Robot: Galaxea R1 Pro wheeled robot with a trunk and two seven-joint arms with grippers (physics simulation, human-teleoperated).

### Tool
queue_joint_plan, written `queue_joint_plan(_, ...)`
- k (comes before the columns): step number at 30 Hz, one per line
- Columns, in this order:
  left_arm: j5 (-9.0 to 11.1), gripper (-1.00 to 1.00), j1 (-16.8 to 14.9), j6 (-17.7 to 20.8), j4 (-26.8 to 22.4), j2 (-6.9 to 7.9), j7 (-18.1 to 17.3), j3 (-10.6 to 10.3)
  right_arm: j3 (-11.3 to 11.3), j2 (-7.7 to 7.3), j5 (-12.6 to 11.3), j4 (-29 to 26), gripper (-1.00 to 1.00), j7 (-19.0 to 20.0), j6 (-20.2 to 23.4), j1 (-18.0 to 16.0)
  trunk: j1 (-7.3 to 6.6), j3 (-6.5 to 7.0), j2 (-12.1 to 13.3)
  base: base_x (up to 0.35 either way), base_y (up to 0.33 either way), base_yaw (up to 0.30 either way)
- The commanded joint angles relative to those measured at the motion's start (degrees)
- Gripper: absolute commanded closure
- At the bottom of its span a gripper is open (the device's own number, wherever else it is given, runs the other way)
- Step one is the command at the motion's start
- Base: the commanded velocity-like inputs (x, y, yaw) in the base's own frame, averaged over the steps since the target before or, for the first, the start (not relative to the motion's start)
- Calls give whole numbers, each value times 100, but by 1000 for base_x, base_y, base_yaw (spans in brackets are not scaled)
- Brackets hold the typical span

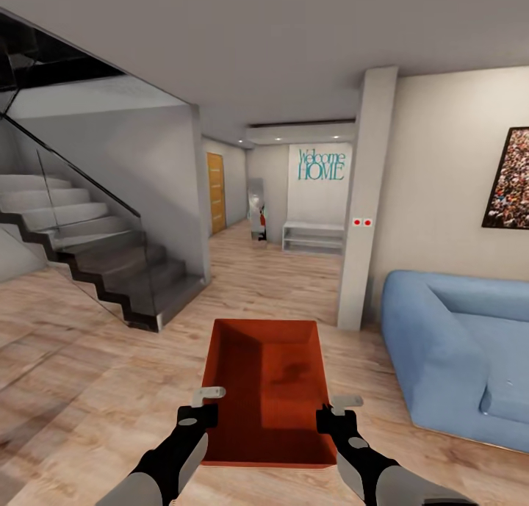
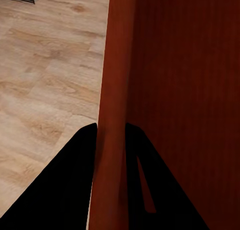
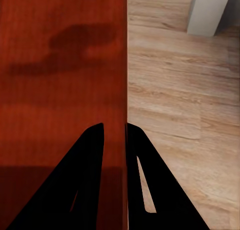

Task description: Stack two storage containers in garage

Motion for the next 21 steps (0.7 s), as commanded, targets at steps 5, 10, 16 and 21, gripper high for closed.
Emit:
queue_joint_plan(5, 82, 100, -7, 45, -1, 50, 67, 443, 247, -37, 65, -8, 100, 14, -145, 1, 5, -1, -3, 321, 0, 0)
queue_joint_plan(10, 82, 100, -6, 47, 12, 50, 70, 443, 250, -37, 71, -8, 100, 15, -143, 1, 5, -1, -3, 321, 0, 0)
queue_joint_plan(16, 82, 100, -7, 47, 12, 50, 70, 443, 249, -38, 72, -8, 100, 15, -144, 1, 5, -1, -3, 322, 0, 0)
queue_joint_plan(21, 82, 100, -6, 47, 26, 50, 70, 443, 250, -39, 72, -8, 100, 15, -142, 1, 5, -1, -3, 322, 0, 0)
